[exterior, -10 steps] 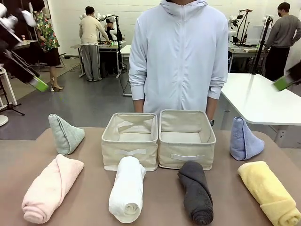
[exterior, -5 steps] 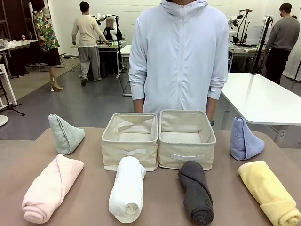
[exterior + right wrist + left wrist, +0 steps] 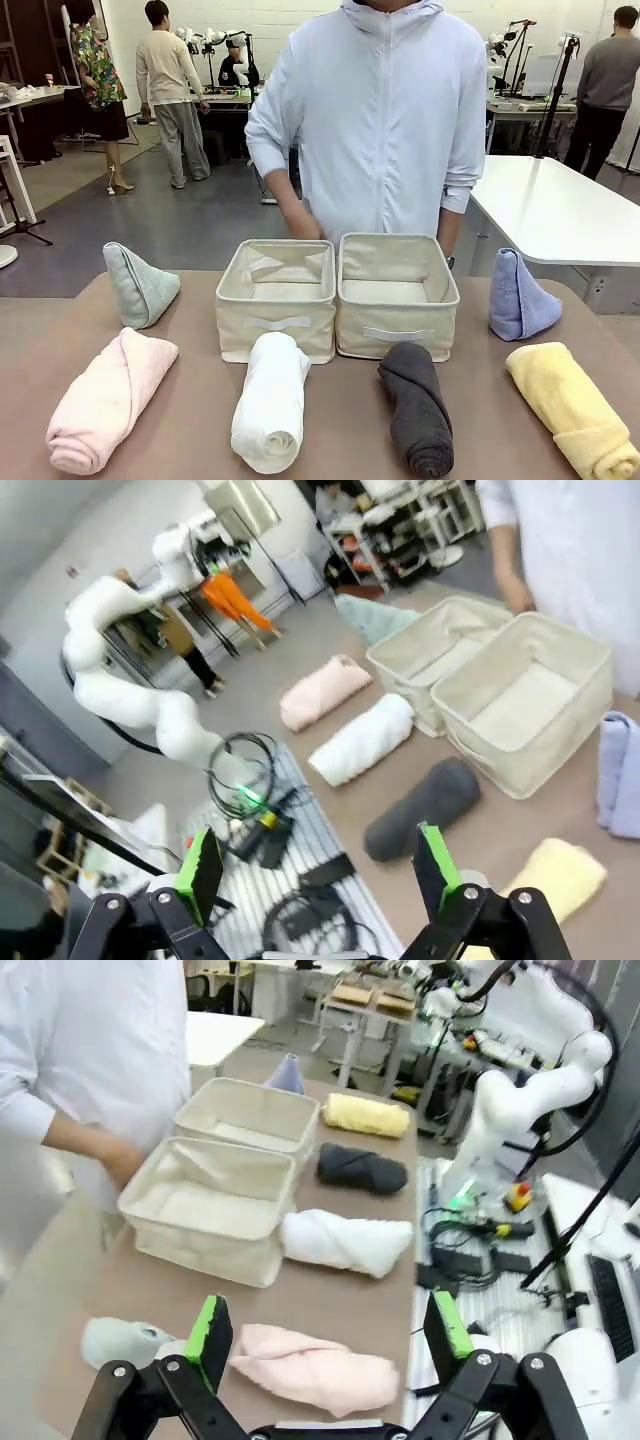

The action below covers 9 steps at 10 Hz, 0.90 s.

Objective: Sort the towels based on their folding style.
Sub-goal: Pick up one triangle-folded towel and place it in the left Fabric basket.

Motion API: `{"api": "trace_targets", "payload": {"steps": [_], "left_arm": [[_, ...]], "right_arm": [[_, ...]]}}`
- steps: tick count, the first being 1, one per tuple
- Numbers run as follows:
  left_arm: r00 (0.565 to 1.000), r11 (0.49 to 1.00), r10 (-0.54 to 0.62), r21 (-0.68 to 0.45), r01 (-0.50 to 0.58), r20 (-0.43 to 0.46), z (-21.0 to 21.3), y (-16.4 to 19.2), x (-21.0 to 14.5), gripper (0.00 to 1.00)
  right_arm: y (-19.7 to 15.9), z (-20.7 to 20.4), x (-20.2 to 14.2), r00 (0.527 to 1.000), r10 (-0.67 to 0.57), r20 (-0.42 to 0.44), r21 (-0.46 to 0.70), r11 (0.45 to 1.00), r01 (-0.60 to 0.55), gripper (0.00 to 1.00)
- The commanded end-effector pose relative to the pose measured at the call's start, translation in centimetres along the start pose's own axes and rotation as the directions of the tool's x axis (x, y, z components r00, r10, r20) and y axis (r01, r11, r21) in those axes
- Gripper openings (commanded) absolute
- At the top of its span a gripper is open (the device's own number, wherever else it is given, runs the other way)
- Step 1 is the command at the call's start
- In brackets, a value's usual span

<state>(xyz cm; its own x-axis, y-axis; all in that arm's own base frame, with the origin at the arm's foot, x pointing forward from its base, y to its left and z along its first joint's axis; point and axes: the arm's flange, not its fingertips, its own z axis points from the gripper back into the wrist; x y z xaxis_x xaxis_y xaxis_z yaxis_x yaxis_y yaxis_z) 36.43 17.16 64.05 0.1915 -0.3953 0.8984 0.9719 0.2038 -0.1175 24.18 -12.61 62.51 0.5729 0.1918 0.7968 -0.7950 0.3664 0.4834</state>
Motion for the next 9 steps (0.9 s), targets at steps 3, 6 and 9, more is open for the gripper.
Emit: {"api": "trace_targets", "payload": {"steps": [3, 6, 9], "left_arm": [[0.999, 0.992, -0.051, 0.119, 0.051, -0.001, -0.9, -0.8, -0.2, 1.0], [0.999, 0.994, -0.04, 0.096, 0.043, -0.026, 0.0, -0.3, 0.3, 1.0], [0.999, 0.994, -0.04, 0.096, 0.043, -0.026, 0.0, -0.3, 0.3, 1.0]], "right_arm": [[0.6, 0.5, 0.3, 0.97, 0.204, -0.13, -0.178, 0.958, -0.225, 1.0], [1.4, 0.0, 0.9, 0.98, 0.168, -0.102, -0.131, 0.975, -0.181, 1.0], [1.4, 0.0, 0.9, 0.98, 0.168, -0.102, -0.131, 0.975, -0.181, 1.0]]}}
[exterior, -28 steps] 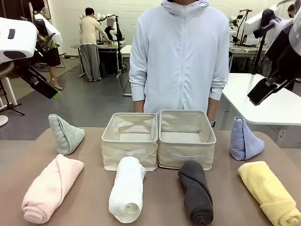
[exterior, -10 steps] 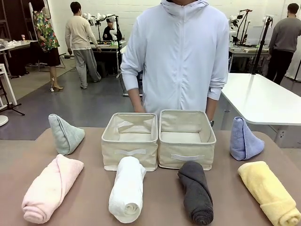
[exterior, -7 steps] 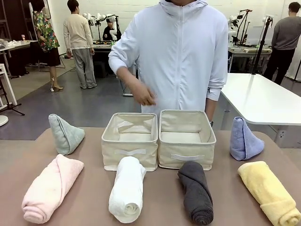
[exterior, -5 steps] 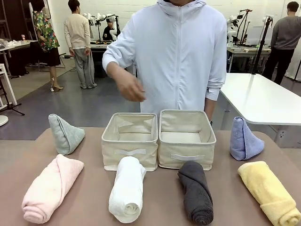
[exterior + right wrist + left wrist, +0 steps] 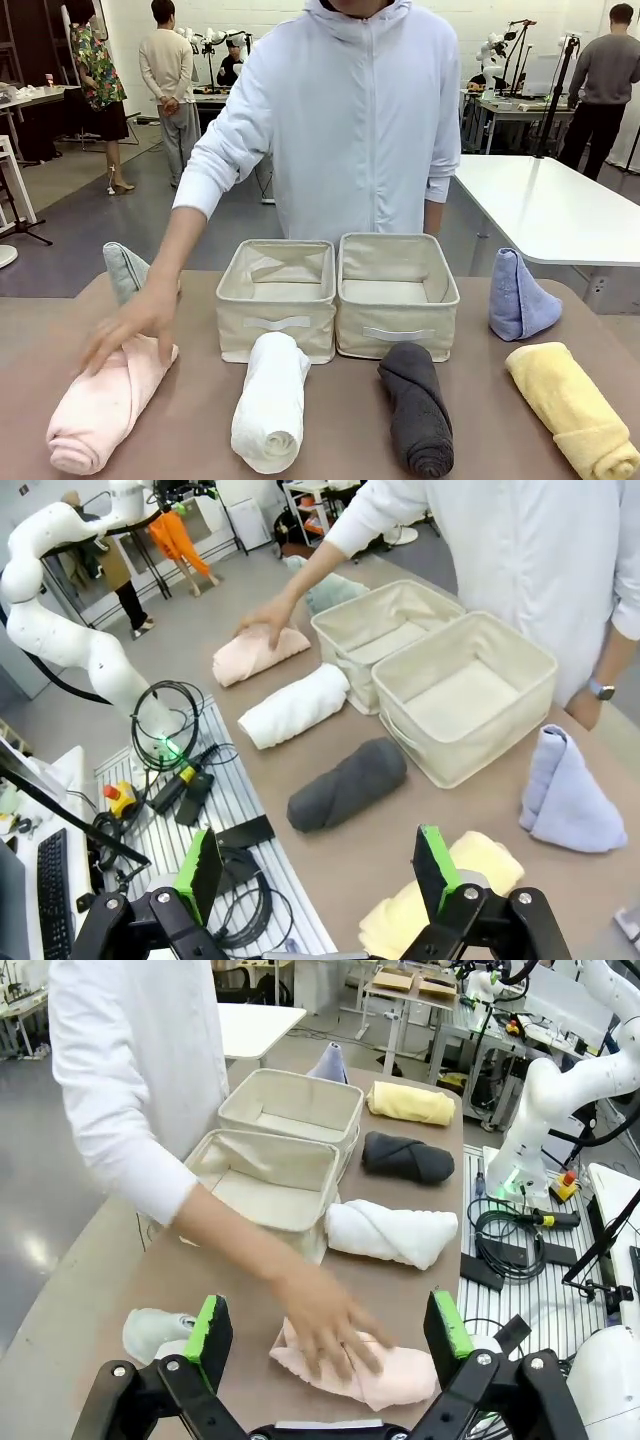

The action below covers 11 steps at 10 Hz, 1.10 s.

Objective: Sort the towels based on their folding style.
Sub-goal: Pick up one triangle-folded towel and place it in the left Fabric basket.

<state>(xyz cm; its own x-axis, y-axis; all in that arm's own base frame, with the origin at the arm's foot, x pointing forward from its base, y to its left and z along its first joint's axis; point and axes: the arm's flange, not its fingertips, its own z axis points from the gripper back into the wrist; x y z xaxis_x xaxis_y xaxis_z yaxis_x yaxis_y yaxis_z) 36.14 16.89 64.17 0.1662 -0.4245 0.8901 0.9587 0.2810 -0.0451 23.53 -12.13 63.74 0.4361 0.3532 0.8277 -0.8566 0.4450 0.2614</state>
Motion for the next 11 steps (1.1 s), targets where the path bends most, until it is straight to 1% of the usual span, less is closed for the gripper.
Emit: {"api": "trace_targets", "payload": {"steps": [1, 11], "left_arm": [[1.0, 1.0, -0.011, -0.005, 0.011, 0.002, 0.19, 0.08, 0.16, 1.0], [1.0, 1.0, -0.011, -0.005, 0.011, 0.002, 0.19, 0.08, 0.16, 1.0]], "right_arm": [[0.12, -0.08, 0.27, 1.0, -0.016, 0.004, 0.011, 1.0, 0.016, 1.0], [0.12, -0.08, 0.27, 1.0, -0.016, 0.004, 0.011, 1.0, 0.016, 1.0]]}}
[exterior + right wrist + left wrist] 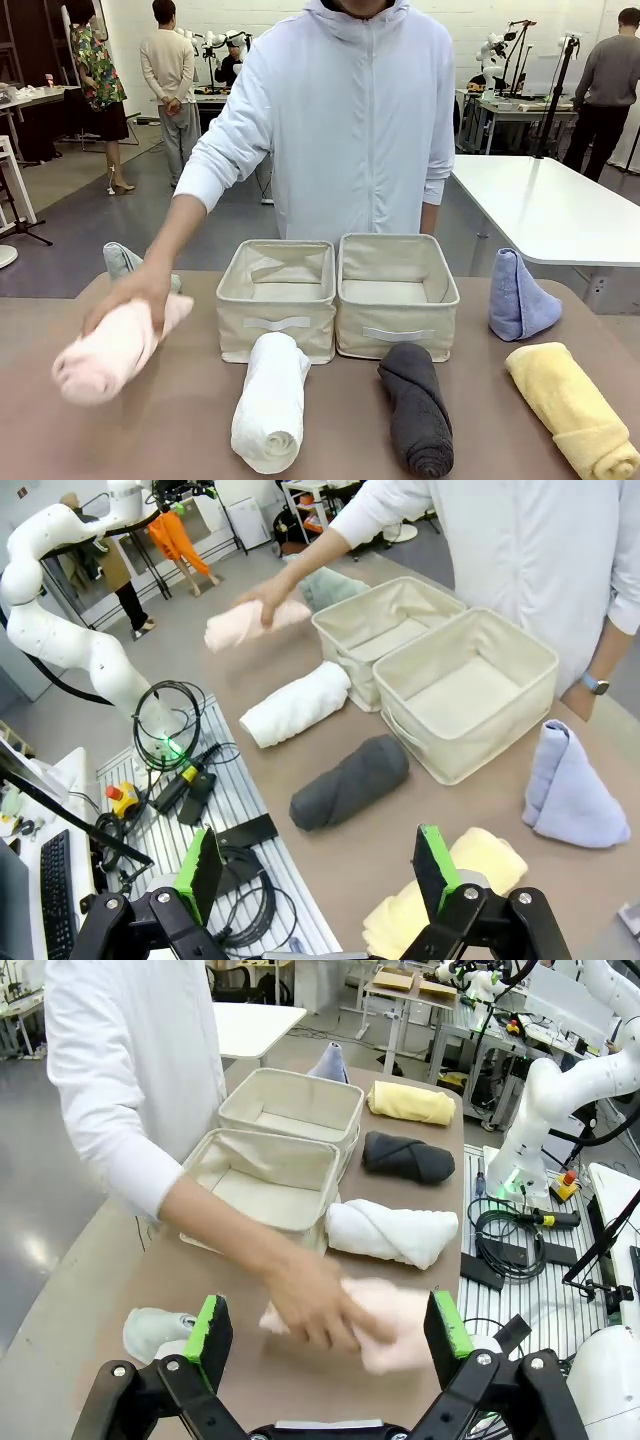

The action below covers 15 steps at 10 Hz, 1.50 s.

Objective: Sort the towels based on their folding style.
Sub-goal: Pick up one triangle-folded towel and place it in the left Fabric basket.

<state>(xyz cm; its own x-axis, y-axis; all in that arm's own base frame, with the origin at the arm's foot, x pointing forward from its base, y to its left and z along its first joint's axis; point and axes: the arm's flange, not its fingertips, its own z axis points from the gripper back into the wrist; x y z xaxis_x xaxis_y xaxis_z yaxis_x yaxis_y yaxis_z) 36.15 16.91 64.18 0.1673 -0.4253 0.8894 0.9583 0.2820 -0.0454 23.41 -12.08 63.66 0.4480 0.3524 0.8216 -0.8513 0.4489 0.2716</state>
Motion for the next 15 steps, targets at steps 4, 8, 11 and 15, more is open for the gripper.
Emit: {"api": "trace_targets", "payload": {"steps": [4, 8, 11, 15], "left_arm": [[0.71, 0.969, 0.233, 0.221, -0.111, -0.665, -7.7, 1.5, 4.2, 1.0], [0.348, 0.748, 0.662, 0.612, -0.255, -0.664, -17.8, 4.5, 5.6, 1.0], [0.354, 0.632, 0.761, 0.744, -0.217, -0.543, -23.6, 7.8, 3.5, 1.0], [0.35, 0.631, 0.763, 0.743, -0.223, -0.543, -24.7, 7.7, 2.2, 1.0]], "right_arm": [[0.0, 0.0, 0.4, 1.0, -0.004, 0.01, 0.01, 1.0, 0.004, 1.0], [0.0, 0.0, 0.4, 1.0, -0.004, 0.01, 0.01, 1.0, 0.004, 1.0], [0.0, 0.0, 0.4, 1.0, -0.004, 0.01, 0.01, 1.0, 0.004, 1.0], [0.0, 0.0, 0.4, 1.0, -0.004, 0.01, 0.01, 1.0, 0.004, 1.0]]}}
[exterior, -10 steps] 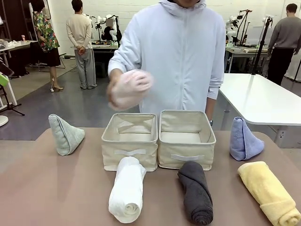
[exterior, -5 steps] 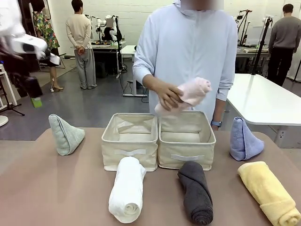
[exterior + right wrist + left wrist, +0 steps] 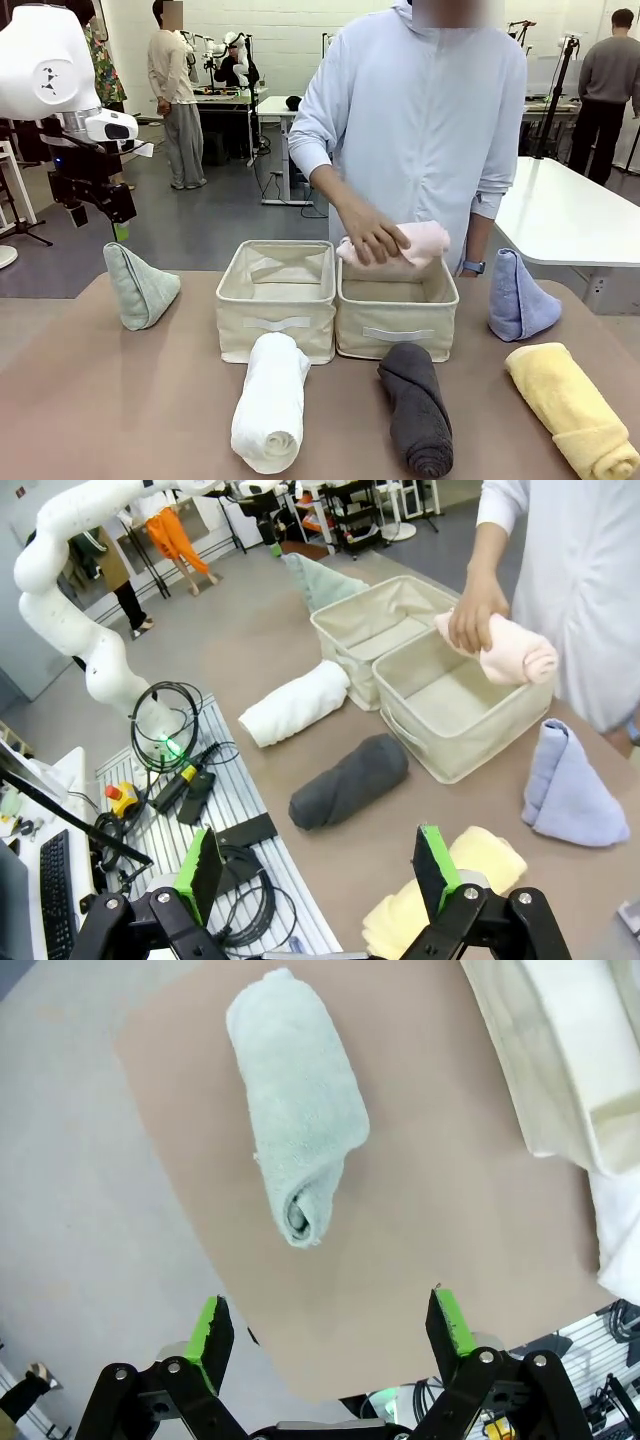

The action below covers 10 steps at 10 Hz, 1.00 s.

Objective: Sort the towels based on their folding style.
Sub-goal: Pick up one triangle-folded towel and place it in the left Fabric basket.

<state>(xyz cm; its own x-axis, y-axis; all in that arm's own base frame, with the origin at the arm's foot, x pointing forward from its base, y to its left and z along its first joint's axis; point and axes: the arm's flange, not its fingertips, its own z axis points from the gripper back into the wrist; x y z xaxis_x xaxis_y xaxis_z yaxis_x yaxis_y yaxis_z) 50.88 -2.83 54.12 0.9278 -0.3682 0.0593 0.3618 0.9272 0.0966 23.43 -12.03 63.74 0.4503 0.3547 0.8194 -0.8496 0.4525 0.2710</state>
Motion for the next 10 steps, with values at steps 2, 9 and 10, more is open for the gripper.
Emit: {"api": "trace_targets", "payload": {"steps": [2, 9, 10], "left_arm": [[0.999, 0.999, -0.037, 0.012, 0.037, -0.025, 0.6, -0.6, -1.1, 1.0], [0.99, 0.987, 0.141, 0.085, -0.14, -0.015, -4.7, 0.6, 3.7, 1.0], [0.979, 0.976, 0.199, 0.096, -0.194, -0.046, -5.5, 0.7, 4.3, 1.0]], "right_arm": [[0.0, 0.0, 0.3, 1.0, -0.002, 0.014, 0.014, 1.0, 0.002, 1.0], [0.0, 0.0, 0.3, 1.0, -0.002, 0.014, 0.014, 1.0, 0.002, 1.0], [0.0, 0.0, 0.3, 1.0, -0.002, 0.014, 0.014, 1.0, 0.002, 1.0]]}}
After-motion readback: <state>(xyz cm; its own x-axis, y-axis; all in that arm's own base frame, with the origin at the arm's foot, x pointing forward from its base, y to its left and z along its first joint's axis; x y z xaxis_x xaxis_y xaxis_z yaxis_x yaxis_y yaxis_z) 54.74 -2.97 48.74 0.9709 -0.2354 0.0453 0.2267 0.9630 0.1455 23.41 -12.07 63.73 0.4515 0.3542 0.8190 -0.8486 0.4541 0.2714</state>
